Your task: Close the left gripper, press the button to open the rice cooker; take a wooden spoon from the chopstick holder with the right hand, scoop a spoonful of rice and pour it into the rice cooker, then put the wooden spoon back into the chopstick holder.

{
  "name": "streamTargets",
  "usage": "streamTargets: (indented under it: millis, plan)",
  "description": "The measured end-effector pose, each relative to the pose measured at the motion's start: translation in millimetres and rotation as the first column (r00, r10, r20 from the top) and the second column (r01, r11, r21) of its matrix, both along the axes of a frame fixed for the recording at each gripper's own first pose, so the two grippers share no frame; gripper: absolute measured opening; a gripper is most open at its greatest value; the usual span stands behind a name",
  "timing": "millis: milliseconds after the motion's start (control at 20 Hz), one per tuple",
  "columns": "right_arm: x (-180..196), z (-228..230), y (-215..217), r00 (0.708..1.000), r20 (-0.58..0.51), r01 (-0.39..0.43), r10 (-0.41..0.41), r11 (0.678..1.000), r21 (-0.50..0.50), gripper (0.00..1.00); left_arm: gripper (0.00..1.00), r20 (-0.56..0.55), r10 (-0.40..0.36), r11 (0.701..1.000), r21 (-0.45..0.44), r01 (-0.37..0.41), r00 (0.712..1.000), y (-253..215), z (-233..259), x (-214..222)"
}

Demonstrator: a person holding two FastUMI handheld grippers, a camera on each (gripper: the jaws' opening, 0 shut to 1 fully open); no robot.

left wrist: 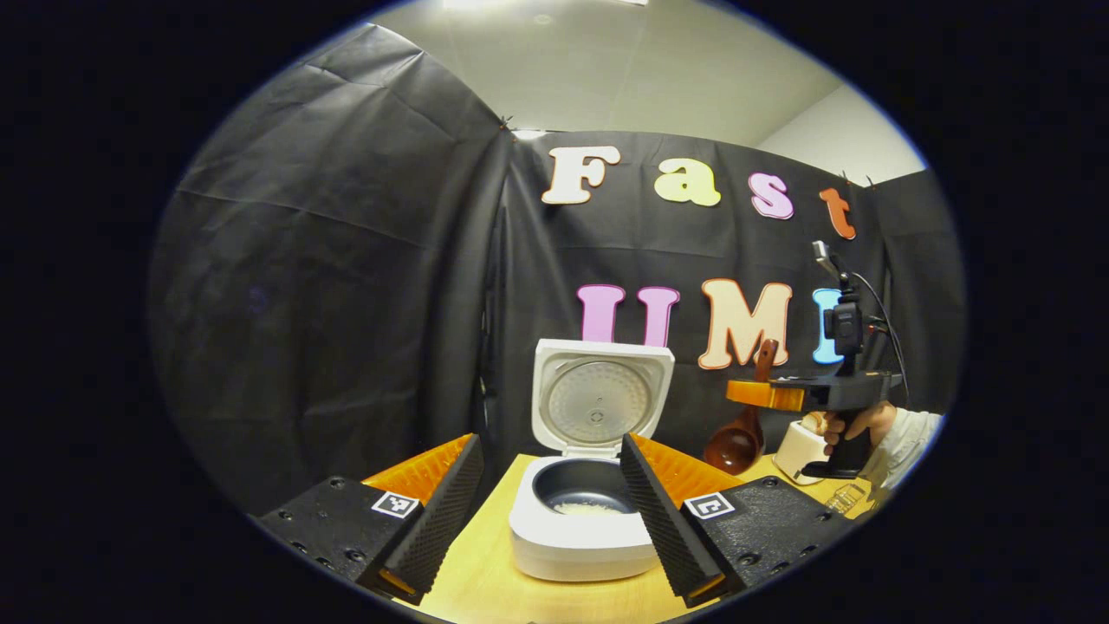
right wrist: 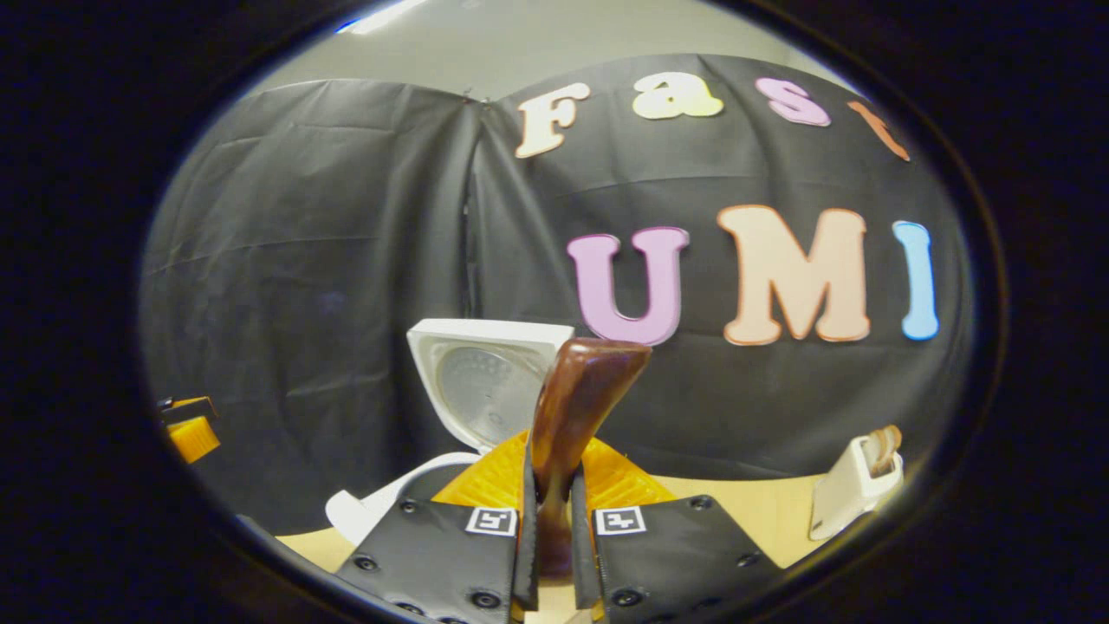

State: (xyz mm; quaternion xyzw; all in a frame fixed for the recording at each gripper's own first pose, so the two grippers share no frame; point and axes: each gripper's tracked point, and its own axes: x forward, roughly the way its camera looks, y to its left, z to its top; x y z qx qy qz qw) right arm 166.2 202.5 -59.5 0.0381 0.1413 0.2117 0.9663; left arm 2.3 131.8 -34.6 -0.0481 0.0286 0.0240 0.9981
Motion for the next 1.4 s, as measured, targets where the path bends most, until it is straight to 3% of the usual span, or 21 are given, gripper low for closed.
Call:
streamTargets:
  millis: [350, 550, 600, 850, 1250, 1400]
  plan:
    - [-13.8, -2.0, -151.1, 0.973, -0.017, 0.229, -0.229, 0.973, -0.029, 0.17, 0.95, 0.024, -0.059, 0.998, 0.007, 0.059, 0.998, -33.6, 13.1, 20.1]
    - [-34.5, -20.5, -234.7, 0.936, -0.038, 0.347, -0.350, 0.935, -0.070, 0.17, 0.96, 0.034, -0.083, 0.996, 0.022, 0.082, 0.996, -52.0, 20.5, 30.6]
    - [-39.7, -26.8, -251.4, 0.926, -0.050, 0.371, -0.375, 0.925, -0.080, 0.17, 0.92, 0.034, -0.090, 0.996, 0.022, 0.089, 0.995, -56.3, 21.5, 31.9]
    - [-64.8, -66.4, -319.0, 0.878, -0.083, 0.459, -0.471, 0.878, -0.133, 0.18, 0.95, 0.020, -0.109, 0.994, 0.033, 0.108, 0.994, -77.8, 22.7, 37.5]
    - [-82.5, -141.5, -374.6, 0.809, -0.179, 0.532, -0.559, 0.828, -0.178, 0.18, 0.94, -0.008, -0.128, 0.989, 0.071, 0.128, 0.992, -103.8, 24.8, 38.0]
    - [-85.7, -175.8, -372.8, 0.796, -0.246, 0.527, -0.553, 0.833, -0.169, 0.20, 0.92, -0.013, -0.127, 0.988, 0.085, 0.128, 0.992, -111.0, 27.7, 37.6]
